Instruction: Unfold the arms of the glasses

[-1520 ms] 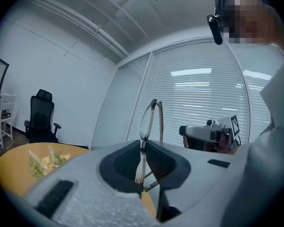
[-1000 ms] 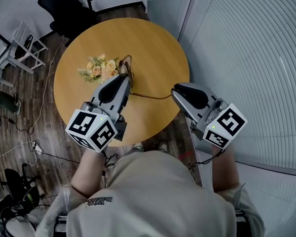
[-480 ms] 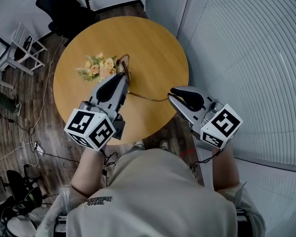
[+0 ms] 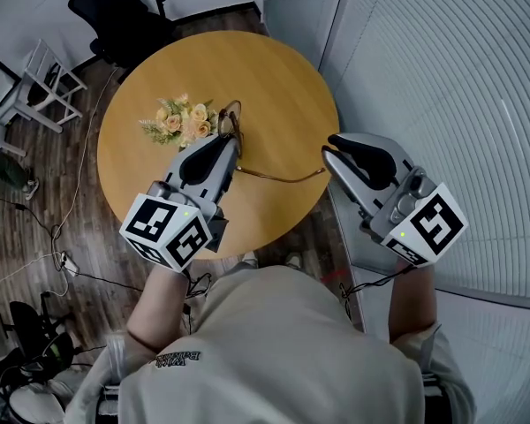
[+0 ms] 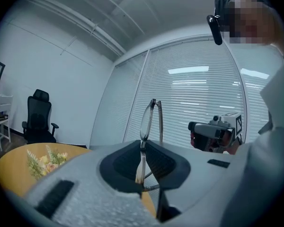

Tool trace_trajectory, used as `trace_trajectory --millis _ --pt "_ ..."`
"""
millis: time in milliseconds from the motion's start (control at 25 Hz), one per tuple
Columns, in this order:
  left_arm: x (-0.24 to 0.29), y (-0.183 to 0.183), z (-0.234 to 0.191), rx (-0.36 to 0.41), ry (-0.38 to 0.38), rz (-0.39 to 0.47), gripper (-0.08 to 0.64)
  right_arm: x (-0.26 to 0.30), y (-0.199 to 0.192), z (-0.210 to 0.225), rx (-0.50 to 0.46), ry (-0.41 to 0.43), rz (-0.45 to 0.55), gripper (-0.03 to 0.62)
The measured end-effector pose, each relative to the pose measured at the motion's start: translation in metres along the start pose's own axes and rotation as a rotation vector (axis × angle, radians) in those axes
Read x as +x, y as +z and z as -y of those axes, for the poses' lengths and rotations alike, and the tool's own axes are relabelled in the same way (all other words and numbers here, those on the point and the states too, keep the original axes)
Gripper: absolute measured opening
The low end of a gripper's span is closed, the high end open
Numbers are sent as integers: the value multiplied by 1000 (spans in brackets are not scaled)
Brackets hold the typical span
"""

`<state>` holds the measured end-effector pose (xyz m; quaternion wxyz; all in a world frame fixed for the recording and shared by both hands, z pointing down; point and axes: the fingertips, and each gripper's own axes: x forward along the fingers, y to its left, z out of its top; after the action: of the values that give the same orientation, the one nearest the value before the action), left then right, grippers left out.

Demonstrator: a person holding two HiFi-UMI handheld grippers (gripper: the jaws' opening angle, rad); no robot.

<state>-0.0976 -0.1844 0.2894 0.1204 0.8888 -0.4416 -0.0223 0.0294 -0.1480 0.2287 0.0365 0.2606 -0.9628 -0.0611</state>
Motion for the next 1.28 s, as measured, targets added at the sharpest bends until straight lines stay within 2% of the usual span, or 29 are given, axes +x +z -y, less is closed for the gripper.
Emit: trace_trajectory --millis 120,240,320,600,720,920,1280 --pt "2 -4 0 0 12 -10 46 14 6 -9 -73 21 -56 61" --pt "5 -6 3 6 17 -19 46 35 -7 -30 -148 86 -177 61" --pt "7 -6 6 20 14 -22 46 47 -20 -41 -142 124 -248 61" --pt "10 -9 19 71 -2 -41 46 70 -52 -59 -132 289 -375 61" --pt "11 -11 23 73 -13 -46 46 74 -63 -61 -136 322 -438 61" --pt "13 -12 29 76 -28 -48 46 80 -75 -66 -101 358 -473 63" --pt "17 -18 30 81 -36 -55 46 85 -95 -67 -65 368 -520 52"
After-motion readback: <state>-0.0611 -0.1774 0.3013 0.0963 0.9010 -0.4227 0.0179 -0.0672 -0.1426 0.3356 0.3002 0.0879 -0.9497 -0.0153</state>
